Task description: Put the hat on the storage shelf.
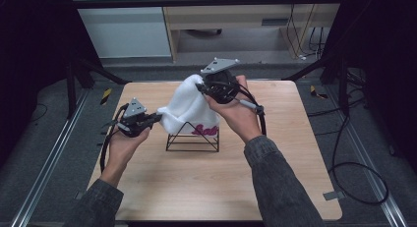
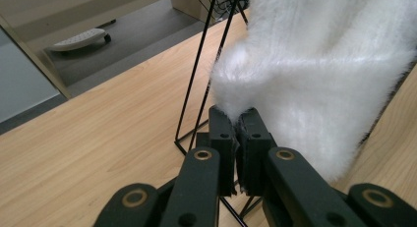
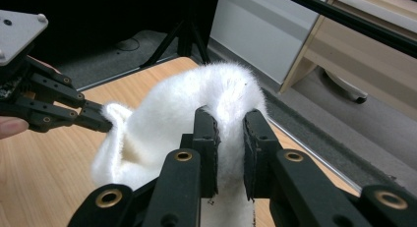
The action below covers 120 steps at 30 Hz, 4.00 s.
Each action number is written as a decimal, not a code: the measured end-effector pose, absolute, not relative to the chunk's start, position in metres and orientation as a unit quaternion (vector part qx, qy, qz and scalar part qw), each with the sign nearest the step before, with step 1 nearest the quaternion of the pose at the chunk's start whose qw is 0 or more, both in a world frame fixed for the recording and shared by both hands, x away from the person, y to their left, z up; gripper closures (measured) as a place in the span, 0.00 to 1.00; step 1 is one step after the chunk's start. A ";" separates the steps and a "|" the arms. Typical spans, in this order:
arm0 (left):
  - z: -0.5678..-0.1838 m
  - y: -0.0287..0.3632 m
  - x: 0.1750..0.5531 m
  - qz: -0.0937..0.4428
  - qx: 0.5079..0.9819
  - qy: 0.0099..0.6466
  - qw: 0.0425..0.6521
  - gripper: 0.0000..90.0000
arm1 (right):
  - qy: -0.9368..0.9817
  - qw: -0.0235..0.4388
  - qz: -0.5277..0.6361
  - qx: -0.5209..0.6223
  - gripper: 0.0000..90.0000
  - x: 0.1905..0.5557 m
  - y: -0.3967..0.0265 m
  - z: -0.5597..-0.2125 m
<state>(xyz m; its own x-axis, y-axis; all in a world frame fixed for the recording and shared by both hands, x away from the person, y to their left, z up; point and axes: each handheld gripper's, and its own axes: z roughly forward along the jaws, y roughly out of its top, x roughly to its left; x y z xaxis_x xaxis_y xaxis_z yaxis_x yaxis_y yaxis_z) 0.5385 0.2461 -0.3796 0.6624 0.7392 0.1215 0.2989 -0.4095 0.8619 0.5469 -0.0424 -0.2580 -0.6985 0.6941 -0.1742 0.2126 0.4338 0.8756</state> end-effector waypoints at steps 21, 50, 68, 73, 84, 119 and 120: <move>-0.414 0.261 0.527 0.219 0.818 0.322 0.424 0.96 | 0.827 0.228 0.435 0.275 0.87 0.545 -0.028 -0.281; -0.445 0.265 0.521 0.201 0.830 0.325 0.406 0.96 | 0.844 0.198 0.418 0.272 0.87 0.541 -0.018 -0.303; -0.452 0.270 0.529 0.200 0.822 0.343 0.409 0.96 | 0.846 0.195 0.408 0.281 0.83 0.545 -0.011 -0.310; -0.454 0.276 0.538 0.204 0.807 0.361 0.420 0.96 | 0.852 0.202 0.398 0.275 0.80 0.547 -0.004 -0.304; -0.459 0.272 0.538 0.197 0.823 0.356 0.396 0.91 | 0.853 0.190 0.391 0.289 0.59 0.546 -0.002 -0.310; -0.459 0.287 0.493 0.208 0.815 0.394 0.370 0.06 | 0.811 0.234 0.428 0.324 0.12 0.510 -0.061 -0.315; -0.462 0.287 0.492 0.204 0.816 0.396 0.370 0.06 | 0.811 0.239 0.427 0.322 0.13 0.507 -0.064 -0.315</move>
